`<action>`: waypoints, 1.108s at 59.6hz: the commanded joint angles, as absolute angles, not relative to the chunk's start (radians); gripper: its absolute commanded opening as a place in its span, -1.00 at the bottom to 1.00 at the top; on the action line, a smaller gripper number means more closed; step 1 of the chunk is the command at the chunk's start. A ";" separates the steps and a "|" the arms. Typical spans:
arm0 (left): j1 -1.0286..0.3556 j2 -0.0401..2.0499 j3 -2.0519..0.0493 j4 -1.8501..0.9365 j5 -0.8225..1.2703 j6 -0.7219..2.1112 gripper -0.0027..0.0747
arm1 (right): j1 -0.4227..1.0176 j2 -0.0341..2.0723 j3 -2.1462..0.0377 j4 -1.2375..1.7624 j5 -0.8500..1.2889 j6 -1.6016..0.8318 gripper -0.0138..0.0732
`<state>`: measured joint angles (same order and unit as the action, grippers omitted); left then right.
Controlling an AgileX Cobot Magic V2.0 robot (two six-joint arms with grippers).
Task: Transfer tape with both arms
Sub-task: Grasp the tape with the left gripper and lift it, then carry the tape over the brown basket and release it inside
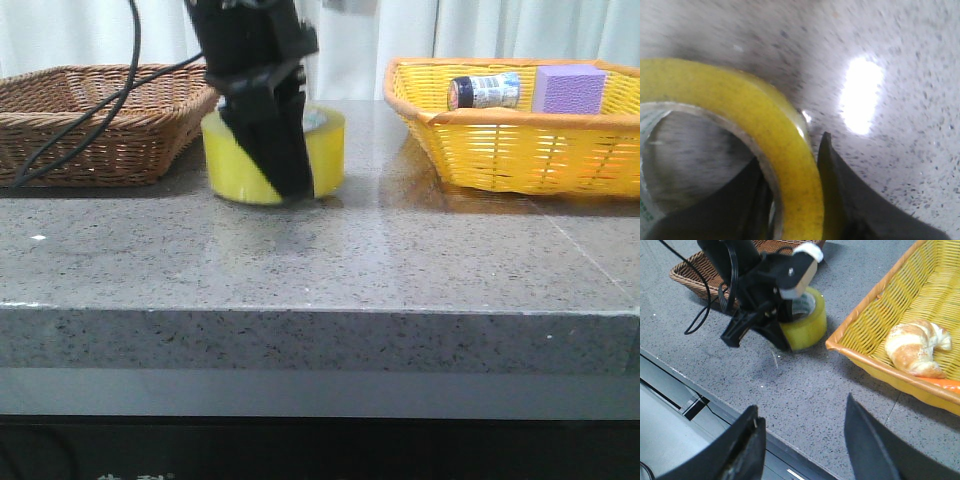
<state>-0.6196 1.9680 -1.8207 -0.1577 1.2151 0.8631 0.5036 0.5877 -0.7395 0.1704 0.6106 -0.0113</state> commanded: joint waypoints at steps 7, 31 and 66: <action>-0.622 1.908 -2.010 -0.173 1.228 0.842 -0.63 | 0.500 0.588 -0.767 0.179 0.532 -0.019 0.22; -0.560 1.908 -2.194 0.060 1.263 0.467 -0.63 | 0.500 0.588 -0.767 0.179 0.532 -0.019 0.22; -0.268 1.959 -2.191 0.060 1.272 -0.099 -0.63 | 0.500 0.588 -0.767 0.179 0.532 -0.019 0.22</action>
